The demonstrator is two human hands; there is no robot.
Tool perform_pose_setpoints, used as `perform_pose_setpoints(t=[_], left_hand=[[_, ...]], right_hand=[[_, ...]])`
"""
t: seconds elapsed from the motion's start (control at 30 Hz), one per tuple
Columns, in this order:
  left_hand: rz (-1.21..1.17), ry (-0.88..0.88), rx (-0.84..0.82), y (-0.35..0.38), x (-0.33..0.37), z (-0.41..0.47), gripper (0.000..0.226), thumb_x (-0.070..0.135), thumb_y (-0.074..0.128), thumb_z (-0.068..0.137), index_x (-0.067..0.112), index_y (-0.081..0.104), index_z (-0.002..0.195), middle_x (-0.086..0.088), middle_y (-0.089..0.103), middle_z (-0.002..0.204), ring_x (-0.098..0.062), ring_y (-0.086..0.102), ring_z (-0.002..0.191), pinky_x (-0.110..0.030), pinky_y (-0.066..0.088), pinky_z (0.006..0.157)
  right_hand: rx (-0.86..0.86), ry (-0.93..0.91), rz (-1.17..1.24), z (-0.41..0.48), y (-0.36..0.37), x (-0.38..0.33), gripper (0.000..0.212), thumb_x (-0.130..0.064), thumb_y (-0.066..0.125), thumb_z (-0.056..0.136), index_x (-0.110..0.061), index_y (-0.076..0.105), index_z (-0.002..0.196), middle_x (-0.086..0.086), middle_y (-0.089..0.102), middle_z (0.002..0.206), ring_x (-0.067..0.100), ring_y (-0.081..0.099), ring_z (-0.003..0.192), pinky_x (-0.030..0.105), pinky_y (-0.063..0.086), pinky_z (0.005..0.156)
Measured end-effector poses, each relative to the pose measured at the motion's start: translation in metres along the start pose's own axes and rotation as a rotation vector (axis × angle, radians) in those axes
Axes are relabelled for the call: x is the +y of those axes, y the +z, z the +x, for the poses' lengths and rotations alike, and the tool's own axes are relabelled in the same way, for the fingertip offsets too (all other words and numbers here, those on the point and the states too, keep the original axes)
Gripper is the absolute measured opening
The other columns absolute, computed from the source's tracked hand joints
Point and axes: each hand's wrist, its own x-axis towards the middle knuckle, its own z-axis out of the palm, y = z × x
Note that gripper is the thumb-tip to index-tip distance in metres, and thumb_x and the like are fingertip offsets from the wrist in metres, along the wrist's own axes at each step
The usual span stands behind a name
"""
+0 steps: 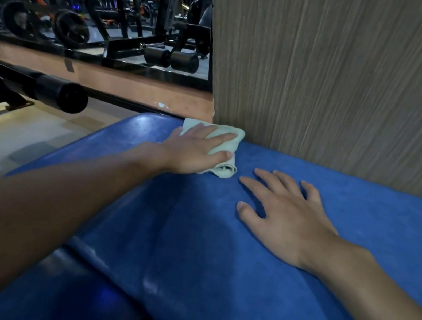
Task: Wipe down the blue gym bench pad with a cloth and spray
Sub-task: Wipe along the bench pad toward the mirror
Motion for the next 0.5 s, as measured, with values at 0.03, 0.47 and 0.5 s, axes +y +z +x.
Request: perform_pose_setpoints(t=[0.03, 0.47, 0.5], left_hand=[[0.002, 0.002, -0.009, 0.000, -0.001, -0.011, 0.082, 0.082, 0.005, 0.071, 0.059, 0.006, 0.149, 0.014, 0.009, 0.165, -0.012, 0.002, 0.152, -0.053, 0.005, 0.119], [0.066, 0.107, -0.083, -0.012, -0.015, -0.208, 0.063, 0.085, 0.000, 0.078, 0.071, -0.014, 0.139, 0.018, -0.014, 0.163, 0.001, -0.021, 0.146, -0.041, -0.007, 0.121], [0.064, 0.110, -0.073, -0.013, -0.014, -0.202, 0.063, 0.086, -0.003, 0.077, 0.072, -0.013, 0.137, 0.018, -0.013, 0.163, 0.002, -0.022, 0.146, -0.040, -0.007, 0.121]], right_hand=[[-0.004, 0.001, 0.000, 0.000, 0.000, 0.000, 0.063, -0.064, 0.017, 0.093, -0.044, 0.016, 0.153, -0.016, 0.008, 0.164, 0.011, -0.001, 0.150, 0.051, -0.001, 0.121], [-0.022, -0.015, -0.088, 0.002, -0.014, -0.014, 0.056, -0.048, 0.024, 0.099, -0.039, 0.018, 0.155, -0.010, 0.007, 0.165, 0.017, -0.001, 0.152, 0.058, -0.007, 0.118], [-0.016, -0.021, -0.040, 0.006, -0.014, -0.018, 0.057, -0.046, 0.025, 0.099, -0.040, 0.016, 0.155, -0.011, 0.006, 0.166, 0.016, -0.001, 0.152, 0.057, -0.007, 0.119]])
